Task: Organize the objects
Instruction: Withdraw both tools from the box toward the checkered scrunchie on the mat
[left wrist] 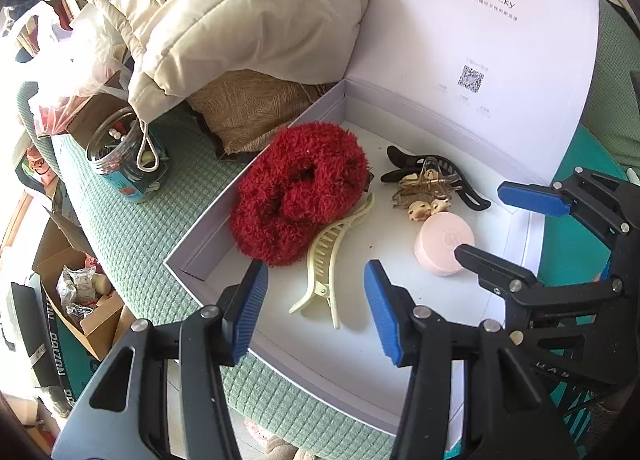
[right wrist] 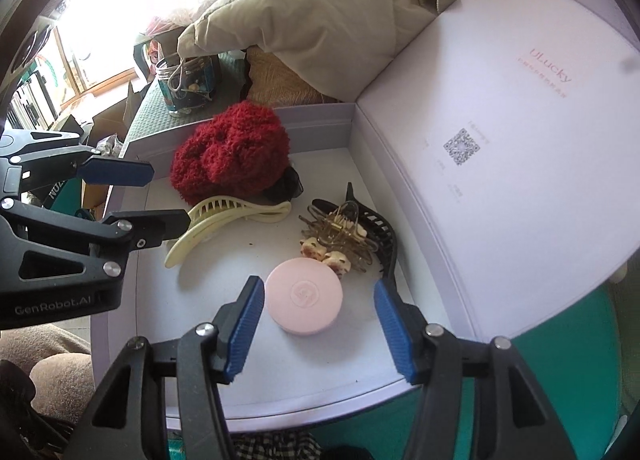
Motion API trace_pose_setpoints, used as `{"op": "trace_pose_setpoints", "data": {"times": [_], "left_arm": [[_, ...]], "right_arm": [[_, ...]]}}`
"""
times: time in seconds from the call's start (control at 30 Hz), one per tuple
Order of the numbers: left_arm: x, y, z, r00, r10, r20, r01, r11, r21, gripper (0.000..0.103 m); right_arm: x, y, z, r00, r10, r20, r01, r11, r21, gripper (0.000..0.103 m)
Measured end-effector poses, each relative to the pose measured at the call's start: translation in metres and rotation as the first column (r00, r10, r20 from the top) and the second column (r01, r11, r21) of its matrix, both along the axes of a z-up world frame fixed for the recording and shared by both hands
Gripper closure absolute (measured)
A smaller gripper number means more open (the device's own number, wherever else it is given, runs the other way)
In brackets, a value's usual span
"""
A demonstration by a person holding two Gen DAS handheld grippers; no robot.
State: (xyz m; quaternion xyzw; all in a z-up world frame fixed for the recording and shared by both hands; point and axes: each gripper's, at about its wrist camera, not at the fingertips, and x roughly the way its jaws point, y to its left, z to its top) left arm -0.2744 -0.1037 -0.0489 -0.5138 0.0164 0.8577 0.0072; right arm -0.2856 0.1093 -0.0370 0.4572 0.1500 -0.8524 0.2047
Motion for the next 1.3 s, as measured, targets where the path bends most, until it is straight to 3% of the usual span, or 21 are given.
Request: {"op": "trace_pose_setpoints", "data": {"times": [0.7,0.9,1.3], "left_arm": [[0.083,0.024,0.099,0.989,0.019,-0.15,-0.02,1.0,-0.007,0.048],[0.109,0.035,0.113,0.983,0.022,-0.181,-0.021,1.0,0.003,0.041],[0.16,0.072,0.116,0.981,-0.012,-0.195,0.017,1.0,0.022,0.041]], "right_arm": [[0.062,0.021,0.086,0.986,-0.013,-0.167,0.009,1.0,-0.023,0.045],[0.088,0.031,0.102,0.98,-0.025,-0.198,0.019,0.999,-0.032,0.045],[0.137,0.048,0.107,0.978,-0.051,-0.204,0.041,0.998,-0.052,0.043]]}}
